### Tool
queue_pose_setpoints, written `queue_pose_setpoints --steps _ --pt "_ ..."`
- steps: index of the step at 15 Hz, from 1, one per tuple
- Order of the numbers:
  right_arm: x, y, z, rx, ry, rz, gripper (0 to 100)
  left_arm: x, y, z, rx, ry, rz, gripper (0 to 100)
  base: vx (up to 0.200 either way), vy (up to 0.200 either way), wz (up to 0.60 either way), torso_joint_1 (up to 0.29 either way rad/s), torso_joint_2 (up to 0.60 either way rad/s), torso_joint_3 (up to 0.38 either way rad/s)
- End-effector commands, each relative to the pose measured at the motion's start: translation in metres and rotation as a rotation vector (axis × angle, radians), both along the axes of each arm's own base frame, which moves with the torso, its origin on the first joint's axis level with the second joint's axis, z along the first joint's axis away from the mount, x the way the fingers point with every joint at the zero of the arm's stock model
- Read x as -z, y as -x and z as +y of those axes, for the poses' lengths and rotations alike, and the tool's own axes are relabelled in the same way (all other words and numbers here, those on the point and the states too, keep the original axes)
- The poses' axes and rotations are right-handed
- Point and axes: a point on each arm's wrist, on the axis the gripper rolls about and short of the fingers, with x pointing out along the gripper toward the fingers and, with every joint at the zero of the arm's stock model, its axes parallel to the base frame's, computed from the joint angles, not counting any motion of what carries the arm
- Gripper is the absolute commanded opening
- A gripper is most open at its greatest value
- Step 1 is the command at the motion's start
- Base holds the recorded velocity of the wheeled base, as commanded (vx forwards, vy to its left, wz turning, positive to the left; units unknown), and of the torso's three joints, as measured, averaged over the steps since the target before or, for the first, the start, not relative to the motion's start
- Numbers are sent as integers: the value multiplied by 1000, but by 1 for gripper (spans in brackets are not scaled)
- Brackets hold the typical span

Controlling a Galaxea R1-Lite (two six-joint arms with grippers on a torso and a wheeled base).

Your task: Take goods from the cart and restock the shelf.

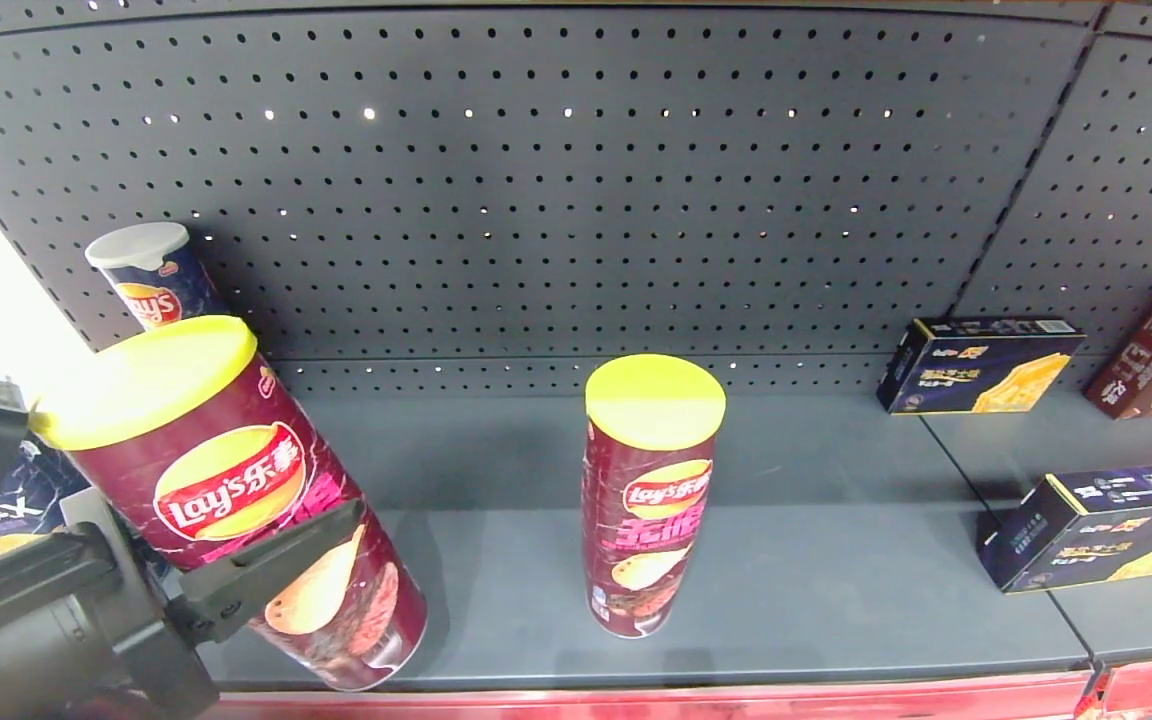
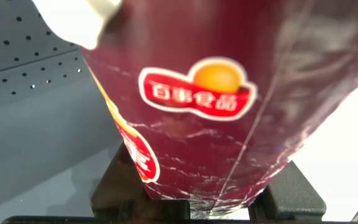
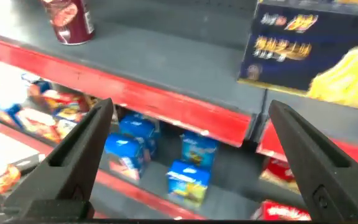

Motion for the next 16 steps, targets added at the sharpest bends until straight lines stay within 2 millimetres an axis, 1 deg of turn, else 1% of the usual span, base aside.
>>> queue_pose_setpoints --steps 1,3,7,10,11,13,14,15,16 --pt "5 -1 0 11 -18 56 100 -2 1 0 4 4 -9 0 0 0 0 0 0 0" --pt "6 -1 -2 92 -80 95 100 -7 -1 -1 1 12 -25 0 0 0 0 0 0 0" --pt "5 -1 -2 85 -66 89 100 -13 -4 -2 -2 13 -31 0 0 0 0 0 0 0" --pt "5 -1 -2 85 -66 89 100 -12 -5 -2 -2 -19 26 0 0 0 0 0 0 0" --pt "5 -1 -2 85 -66 89 100 -15 -5 -2 0 -26 26 0 0 0 0 0 0 0" --pt "5 -1 -2 85 -66 89 100 -31 -11 -4 -5 -24 11 0 0 0 0 0 0 0" --pt "5 -1 -2 85 -66 89 100 -45 -19 -7 -11 -22 8 0 0 0 0 0 0 0" --pt "5 -1 -2 85 -66 89 100 -55 -21 -9 -8 -20 0 0 0 0 0 0 0 0" --pt "5 -1 -2 85 -66 89 100 -58 -22 -9 -6 -24 5 0 0 0 0 0 0 0"
